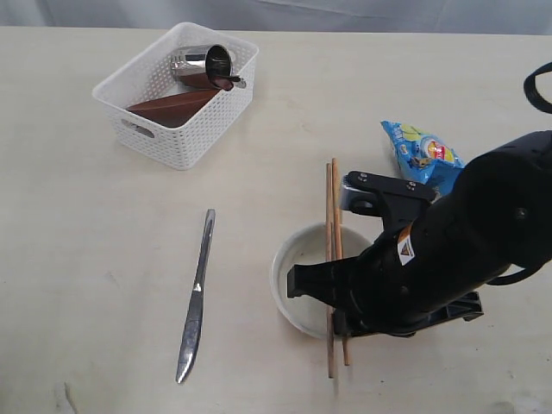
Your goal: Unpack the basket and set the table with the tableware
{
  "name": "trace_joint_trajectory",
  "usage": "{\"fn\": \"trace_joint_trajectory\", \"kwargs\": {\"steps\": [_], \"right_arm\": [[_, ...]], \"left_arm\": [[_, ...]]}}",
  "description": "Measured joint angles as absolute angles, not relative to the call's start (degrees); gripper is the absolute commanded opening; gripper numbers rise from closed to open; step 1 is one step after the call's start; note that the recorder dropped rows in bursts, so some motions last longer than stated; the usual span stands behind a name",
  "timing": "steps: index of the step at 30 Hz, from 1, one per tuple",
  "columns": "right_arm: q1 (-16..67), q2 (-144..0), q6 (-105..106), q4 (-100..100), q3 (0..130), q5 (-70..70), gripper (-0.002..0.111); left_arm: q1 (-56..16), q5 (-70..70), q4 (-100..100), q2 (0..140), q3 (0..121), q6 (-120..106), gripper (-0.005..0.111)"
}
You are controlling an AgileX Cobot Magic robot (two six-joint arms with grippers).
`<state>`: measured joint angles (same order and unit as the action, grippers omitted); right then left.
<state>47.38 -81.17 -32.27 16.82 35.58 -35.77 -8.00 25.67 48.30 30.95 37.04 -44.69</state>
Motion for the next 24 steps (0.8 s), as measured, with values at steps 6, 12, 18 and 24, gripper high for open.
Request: {"fn": "trace_joint_trajectory", "kwargs": {"steps": [6, 12, 18, 24], "right_arm": [[47.4, -81.2, -33.0, 16.8, 35.6, -35.8, 0.03], [47.4, -81.2, -33.1, 16.8, 35.6, -35.8, 0.03], [47.4, -81.2, -33.1, 16.8, 35.6, -35.8, 0.03], [47.4, -79.4, -33.7, 16.6, 35.6, -35.8, 0.032]], "left_arm": [[-8.0, 25.7, 48.3, 30.9, 37.0, -44.7, 0.0], [-8.0, 25.7, 48.3, 30.9, 37.0, -44.7, 0.0], [-8.0, 25.7, 48.3, 30.9, 37.0, -44.6, 0.0], [-8.0, 25.7, 48.3, 30.9, 37.0, -44.6, 0.0]]}}
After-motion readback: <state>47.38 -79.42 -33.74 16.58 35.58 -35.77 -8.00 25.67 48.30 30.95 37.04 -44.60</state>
